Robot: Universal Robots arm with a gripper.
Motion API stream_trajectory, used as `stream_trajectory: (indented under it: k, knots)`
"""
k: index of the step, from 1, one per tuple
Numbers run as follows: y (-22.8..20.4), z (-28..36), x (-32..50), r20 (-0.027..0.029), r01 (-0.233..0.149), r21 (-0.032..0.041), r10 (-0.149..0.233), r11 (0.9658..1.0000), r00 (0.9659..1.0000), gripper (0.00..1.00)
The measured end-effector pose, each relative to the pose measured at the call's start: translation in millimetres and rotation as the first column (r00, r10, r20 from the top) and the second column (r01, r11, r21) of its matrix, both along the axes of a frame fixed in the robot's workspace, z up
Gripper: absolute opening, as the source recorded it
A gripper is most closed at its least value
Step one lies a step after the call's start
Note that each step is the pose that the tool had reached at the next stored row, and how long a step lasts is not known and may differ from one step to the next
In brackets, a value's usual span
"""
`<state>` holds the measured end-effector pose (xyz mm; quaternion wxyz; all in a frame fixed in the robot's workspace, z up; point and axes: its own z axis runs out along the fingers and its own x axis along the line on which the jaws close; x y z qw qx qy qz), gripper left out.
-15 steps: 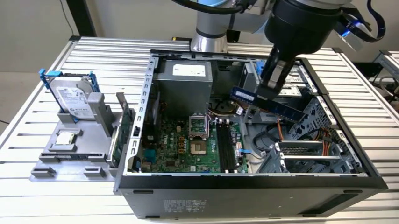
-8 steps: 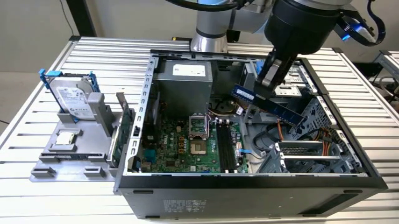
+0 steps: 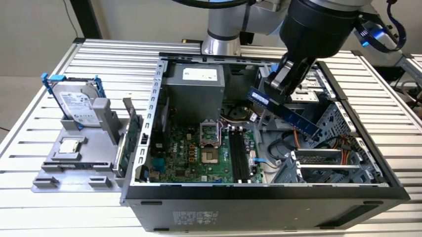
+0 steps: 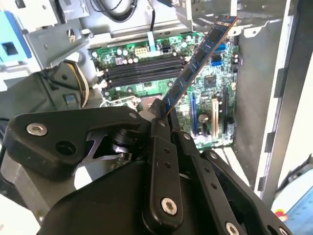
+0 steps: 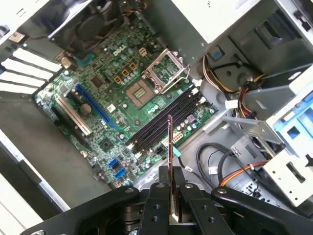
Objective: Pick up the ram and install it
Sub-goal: 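Insert the ram into the slot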
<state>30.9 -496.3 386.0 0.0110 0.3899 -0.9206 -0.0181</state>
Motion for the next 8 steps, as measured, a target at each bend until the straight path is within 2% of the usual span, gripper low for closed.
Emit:
stream_trajectory:
  k: [4,8]
  knots:
    - [0.0,-0.3,0.0,0.0,0.073,0.0,-0.073,0.9974,0.9974,0.0]
    - [0.0,-0.6,0.0,0.0,0.144,0.0,-0.144,0.9895,0.9895,0.0]
